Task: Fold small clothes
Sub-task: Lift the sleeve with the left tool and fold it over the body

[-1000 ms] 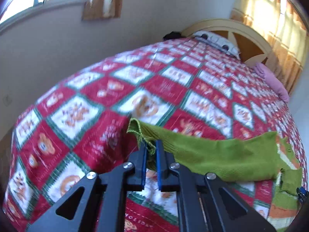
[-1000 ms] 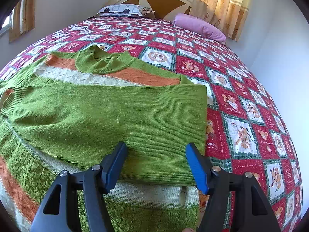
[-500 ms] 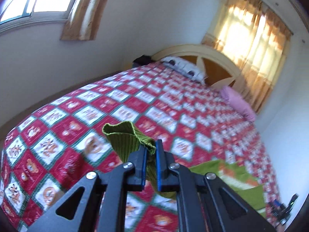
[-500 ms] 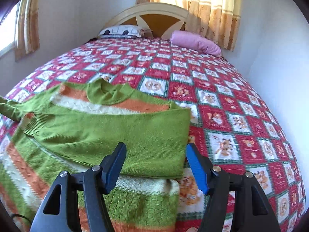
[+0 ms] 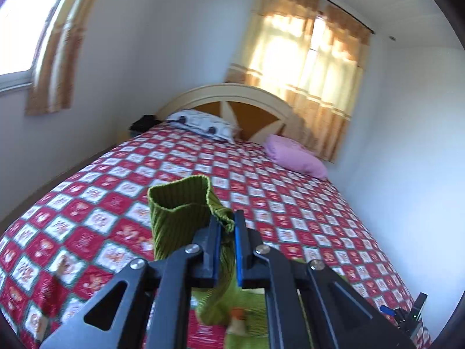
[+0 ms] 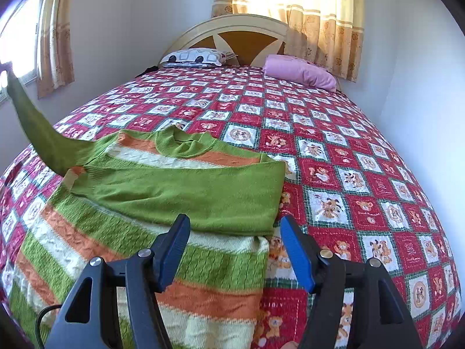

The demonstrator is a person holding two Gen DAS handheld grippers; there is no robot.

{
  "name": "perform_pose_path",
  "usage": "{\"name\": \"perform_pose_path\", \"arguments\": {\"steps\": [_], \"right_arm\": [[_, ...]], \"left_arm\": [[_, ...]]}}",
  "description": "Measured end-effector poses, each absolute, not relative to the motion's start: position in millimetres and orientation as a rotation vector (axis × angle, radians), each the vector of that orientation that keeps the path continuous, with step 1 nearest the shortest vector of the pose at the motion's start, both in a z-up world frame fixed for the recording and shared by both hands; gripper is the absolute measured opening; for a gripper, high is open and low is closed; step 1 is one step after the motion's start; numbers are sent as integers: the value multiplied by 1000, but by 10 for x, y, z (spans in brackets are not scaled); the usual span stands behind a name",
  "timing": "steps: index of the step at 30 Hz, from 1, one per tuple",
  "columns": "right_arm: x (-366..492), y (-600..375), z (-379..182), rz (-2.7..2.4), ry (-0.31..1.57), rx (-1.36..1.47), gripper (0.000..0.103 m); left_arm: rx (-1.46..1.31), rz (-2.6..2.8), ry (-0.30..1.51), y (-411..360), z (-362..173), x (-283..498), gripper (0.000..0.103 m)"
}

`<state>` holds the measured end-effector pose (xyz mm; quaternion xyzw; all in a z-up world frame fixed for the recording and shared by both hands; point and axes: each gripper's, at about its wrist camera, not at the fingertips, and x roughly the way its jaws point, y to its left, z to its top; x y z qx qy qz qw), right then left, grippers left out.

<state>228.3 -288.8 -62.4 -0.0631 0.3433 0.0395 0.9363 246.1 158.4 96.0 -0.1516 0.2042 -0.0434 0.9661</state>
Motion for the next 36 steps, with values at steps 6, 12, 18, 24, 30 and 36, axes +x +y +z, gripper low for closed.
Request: {"name": "perform_pose_path", "arguments": {"steps": [6,12,18,24,30,36], "right_arm": [[2138,-2954,-595,88,690,-106,65],[1980,-3035,-593,94,684,-86,65],[1840,-3104,-654,100,691,-70,65],[1782,-3160,-791,111,714,-42,65],[1751,-3166,-986,125,747,-5,65],[1697,-3193,-1189,125,770,14,65]], "left_arm": [[-273,-171,448,1042,966,2630,8],[-248,-264,477,475,971,2771,8],[-203,-344,504,-135,944,2848,8],[-125,-373,569,-867,589,2940,8],[31,-330,667,-1678,-158,3084,16],[120,-369,736,-1960,-543,2882,58]]}}
